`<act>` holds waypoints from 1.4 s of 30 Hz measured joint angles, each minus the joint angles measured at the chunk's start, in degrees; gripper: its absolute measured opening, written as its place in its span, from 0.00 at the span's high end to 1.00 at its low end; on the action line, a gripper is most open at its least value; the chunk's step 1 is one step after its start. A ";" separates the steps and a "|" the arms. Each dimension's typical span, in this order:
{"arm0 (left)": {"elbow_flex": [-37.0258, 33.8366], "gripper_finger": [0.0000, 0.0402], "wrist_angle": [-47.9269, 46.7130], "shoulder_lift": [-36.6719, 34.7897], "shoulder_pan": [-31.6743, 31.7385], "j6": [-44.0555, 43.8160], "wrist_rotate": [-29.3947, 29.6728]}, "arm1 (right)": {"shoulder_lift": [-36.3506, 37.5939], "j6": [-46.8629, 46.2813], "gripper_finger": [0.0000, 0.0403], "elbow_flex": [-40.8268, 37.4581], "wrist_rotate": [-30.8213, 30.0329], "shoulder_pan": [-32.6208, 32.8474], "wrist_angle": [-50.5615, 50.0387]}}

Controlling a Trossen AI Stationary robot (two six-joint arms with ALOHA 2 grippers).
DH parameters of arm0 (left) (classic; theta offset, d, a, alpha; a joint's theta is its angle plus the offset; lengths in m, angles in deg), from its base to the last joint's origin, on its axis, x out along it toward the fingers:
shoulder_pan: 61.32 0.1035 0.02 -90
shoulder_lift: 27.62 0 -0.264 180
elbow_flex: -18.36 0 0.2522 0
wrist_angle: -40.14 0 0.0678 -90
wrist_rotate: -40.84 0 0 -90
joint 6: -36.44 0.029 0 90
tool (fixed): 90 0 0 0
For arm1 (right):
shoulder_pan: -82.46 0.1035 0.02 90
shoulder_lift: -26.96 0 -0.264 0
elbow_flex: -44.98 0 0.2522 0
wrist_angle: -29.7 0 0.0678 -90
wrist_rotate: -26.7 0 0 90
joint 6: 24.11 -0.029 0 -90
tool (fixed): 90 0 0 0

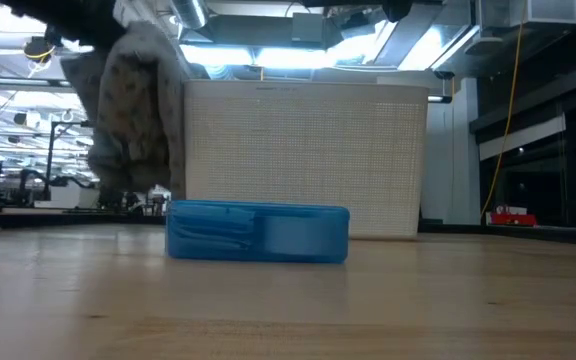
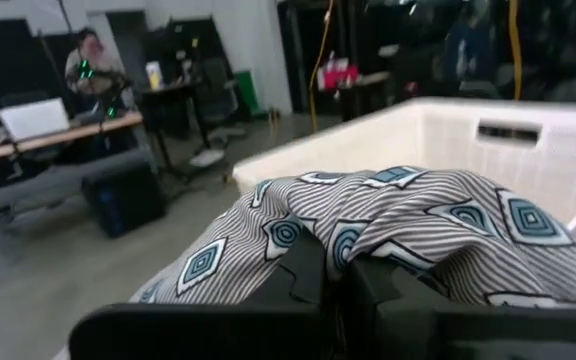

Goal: Pick & place medical supplies in basket/bin
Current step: Put the gray patient gown into the white bin

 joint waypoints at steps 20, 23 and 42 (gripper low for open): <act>6.50 0.99 43.87 4.57 -7.23 39.11 -12.97 | 0.00 0.01 0.46 0.00 0.00 0.00 0.00; 11.17 0.99 43.36 9.21 -6.85 39.24 -16.72 | 0.00 0.01 0.46 0.00 -0.02 0.00 0.00; 47.03 0.99 20.36 45.55 15.19 34.82 -26.97 | 0.00 -1.43 0.46 0.00 1.47 0.04 0.00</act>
